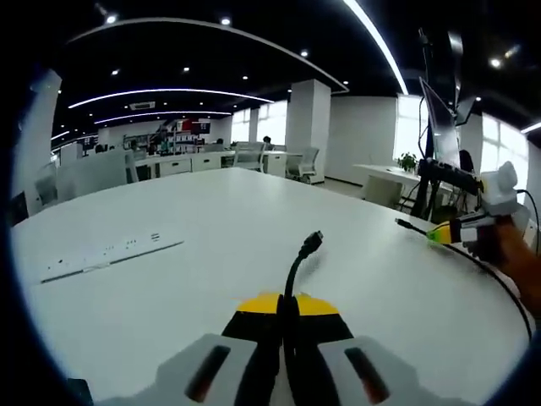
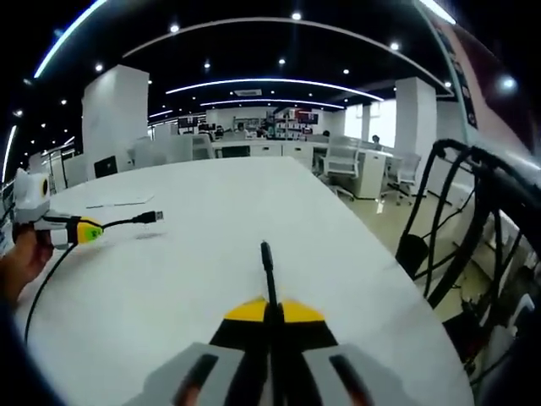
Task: Find the charging cable on the desk, coil it up and secure with Velcro.
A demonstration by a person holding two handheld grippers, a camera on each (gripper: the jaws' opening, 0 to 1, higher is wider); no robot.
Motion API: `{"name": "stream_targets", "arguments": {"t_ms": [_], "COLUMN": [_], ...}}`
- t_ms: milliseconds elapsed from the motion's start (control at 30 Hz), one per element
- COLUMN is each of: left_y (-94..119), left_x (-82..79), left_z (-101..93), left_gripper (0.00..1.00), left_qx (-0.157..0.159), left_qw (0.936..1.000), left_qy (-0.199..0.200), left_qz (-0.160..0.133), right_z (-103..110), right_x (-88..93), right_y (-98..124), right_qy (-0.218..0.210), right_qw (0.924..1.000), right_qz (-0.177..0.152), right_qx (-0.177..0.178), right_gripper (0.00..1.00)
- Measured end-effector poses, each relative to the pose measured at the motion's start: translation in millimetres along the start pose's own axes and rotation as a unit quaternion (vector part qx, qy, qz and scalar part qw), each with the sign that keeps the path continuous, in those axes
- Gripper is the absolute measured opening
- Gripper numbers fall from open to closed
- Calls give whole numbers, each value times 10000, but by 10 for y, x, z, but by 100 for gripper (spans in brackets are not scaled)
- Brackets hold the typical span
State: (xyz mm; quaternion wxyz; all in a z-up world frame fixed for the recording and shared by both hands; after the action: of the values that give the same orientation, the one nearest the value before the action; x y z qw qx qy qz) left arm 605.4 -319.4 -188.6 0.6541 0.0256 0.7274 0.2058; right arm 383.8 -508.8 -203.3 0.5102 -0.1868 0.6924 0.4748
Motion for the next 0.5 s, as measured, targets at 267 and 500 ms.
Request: {"name": "stream_targets", "arguments": {"t_ms": [267, 500], "left_y": [209, 326], "left_x": [-122, -205], "left_z": [54, 76], "left_gripper": [4, 4], "left_qx": [-2, 155], "left_qw": [9999, 9998], "left_qy": [-77, -128], "left_qz": [-123, -89], "right_z": [53, 156], "right_x": [-71, -143], "right_y": [3, -28], "right_qy": [107, 214], "right_qw": [9999, 9993], "right_qz": [-7, 8], "right_qx": [-109, -304], "right_gripper": [4, 4]}}
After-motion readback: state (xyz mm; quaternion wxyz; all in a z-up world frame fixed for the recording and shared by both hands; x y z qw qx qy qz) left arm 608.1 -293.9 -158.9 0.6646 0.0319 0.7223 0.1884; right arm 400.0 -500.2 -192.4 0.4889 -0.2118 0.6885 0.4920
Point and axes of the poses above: the point that each gripper's makers call its tool centre point, and the gripper's own axes: y roughly backward along the fingers, z roughly to its left, x roughly out of its underside, the point moved 3 cm from there along y, roughly backward along the fingers
